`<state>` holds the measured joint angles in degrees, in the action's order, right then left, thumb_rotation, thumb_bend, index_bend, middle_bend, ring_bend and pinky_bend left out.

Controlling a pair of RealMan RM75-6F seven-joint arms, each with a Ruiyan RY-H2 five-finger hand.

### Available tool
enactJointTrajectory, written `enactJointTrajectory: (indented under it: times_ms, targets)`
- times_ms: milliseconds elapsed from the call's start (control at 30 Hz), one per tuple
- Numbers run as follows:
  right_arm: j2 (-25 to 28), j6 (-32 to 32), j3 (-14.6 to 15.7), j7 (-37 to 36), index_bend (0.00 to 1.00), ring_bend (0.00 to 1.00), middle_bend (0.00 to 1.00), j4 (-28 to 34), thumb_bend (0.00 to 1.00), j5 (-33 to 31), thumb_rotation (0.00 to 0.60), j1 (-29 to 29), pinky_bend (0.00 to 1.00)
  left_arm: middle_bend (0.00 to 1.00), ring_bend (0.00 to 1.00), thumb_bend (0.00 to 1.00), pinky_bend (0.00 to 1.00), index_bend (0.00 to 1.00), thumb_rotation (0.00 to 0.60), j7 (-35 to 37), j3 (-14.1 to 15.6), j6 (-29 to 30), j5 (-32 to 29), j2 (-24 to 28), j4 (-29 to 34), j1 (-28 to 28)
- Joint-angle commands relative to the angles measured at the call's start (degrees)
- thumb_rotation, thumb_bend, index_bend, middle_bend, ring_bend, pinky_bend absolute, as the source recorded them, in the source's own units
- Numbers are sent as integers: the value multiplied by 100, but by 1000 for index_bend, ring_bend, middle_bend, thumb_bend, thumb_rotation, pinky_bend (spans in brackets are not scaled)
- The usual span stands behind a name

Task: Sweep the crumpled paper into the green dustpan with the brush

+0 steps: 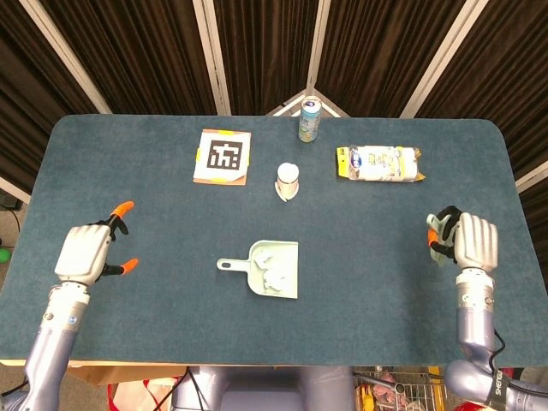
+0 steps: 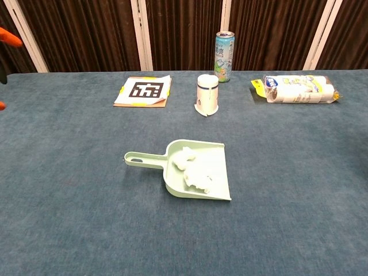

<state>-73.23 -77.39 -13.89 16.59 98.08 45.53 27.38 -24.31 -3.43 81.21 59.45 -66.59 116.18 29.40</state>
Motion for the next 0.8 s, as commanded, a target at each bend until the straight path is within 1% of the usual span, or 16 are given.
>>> enactJointTrajectory:
  times_ms: [33,67,100,167,233,300,433,533,633,733,800]
  targets:
    - [147,509,235,496,10,26,78,260,506,-341,600,58,64,34,62,0,116,28,600,132,158,6,230,93,-91,-165]
    - [172,576,244,572,0,2,30,340,458,-426,600,77,46,10,27,0,72,15,600,159,189,3,287,108,-113,-207]
    - [181,631,245,619,0,0,12,421,434,-494,600,93,40,0,8,0,38,9,600,193,216,0,333,124,-128,-250]
    - [178,656,224,648,0,0,0,543,379,-543,600,108,36,0,0,0,7,5,600,318,235,-4,421,148,-143,-331]
    - [163,653,223,623,0,0,0,660,355,-529,600,93,36,0,0,0,2,2,600,420,260,25,530,193,-164,-421]
    - [166,618,243,599,0,0,0,738,355,-452,600,61,36,0,0,0,2,0,600,515,292,58,653,227,-207,-512]
    - [243,528,388,564,0,0,0,834,354,-160,600,-62,36,0,0,0,2,0,600,741,414,188,979,296,-365,-741]
    - [383,388,663,564,0,0,0,820,354,352,600,-240,36,0,0,0,1,0,600,979,551,427,1362,337,-631,-992]
    - [543,95,1063,533,0,0,0,661,355,1175,600,-519,27,0,0,0,0,0,600,1265,716,672,1764,356,-972,-1270]
    - [723,-239,1440,351,0,0,0,457,355,1987,600,-842,1,0,0,0,0,0,600,1488,882,913,2121,348,-1366,-1545]
    - [832,-500,1655,180,0,0,0,349,355,2482,600,-1070,0,0,0,0,0,0,600,1604,958,1051,2289,339,-1602,-1706]
